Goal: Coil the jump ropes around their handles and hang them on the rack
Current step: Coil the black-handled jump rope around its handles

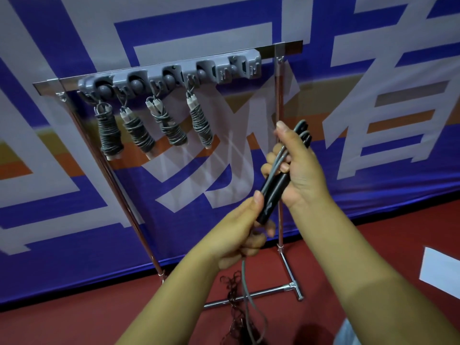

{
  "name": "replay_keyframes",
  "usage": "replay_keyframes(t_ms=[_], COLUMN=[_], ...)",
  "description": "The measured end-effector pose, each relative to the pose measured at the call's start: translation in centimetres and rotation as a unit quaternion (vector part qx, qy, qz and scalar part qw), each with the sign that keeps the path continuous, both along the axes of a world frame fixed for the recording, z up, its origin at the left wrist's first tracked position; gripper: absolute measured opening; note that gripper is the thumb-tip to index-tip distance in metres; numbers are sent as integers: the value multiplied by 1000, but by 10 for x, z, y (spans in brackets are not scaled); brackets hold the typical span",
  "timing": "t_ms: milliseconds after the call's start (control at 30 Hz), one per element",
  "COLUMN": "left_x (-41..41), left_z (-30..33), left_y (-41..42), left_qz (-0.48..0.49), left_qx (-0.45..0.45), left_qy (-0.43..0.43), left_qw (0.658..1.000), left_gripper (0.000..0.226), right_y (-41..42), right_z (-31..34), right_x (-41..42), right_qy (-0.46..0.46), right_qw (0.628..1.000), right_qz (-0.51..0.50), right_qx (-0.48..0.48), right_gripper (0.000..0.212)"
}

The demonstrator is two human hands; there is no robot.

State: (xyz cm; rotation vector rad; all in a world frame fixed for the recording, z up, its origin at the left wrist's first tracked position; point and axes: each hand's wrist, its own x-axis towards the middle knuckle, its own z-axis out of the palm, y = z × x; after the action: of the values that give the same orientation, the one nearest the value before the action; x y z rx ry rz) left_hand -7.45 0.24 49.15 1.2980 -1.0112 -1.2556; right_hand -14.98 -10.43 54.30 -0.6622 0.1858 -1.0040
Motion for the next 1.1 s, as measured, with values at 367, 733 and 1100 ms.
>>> replay_keyframes(t_ms=[367, 733, 1100], left_x=[-23, -15, 5], left_z=[-5, -6, 15], left_y=[-26, -17, 7], left_qz=[225, 269, 209], left_qx=[-118, -87, -59], left_qy=[29, -192, -138], left_qw=[967, 940, 966], left_gripper=[40, 30, 22], right_y=[18, 12, -3], right_z=[-13, -14, -17], right_x=[7, 8, 4], right_qy=[121, 98, 73], right_qw=[976, 983, 986], right_qz=[-149, -154, -141], right_qx=[-103, 24, 50], right_gripper=[29, 21, 19])
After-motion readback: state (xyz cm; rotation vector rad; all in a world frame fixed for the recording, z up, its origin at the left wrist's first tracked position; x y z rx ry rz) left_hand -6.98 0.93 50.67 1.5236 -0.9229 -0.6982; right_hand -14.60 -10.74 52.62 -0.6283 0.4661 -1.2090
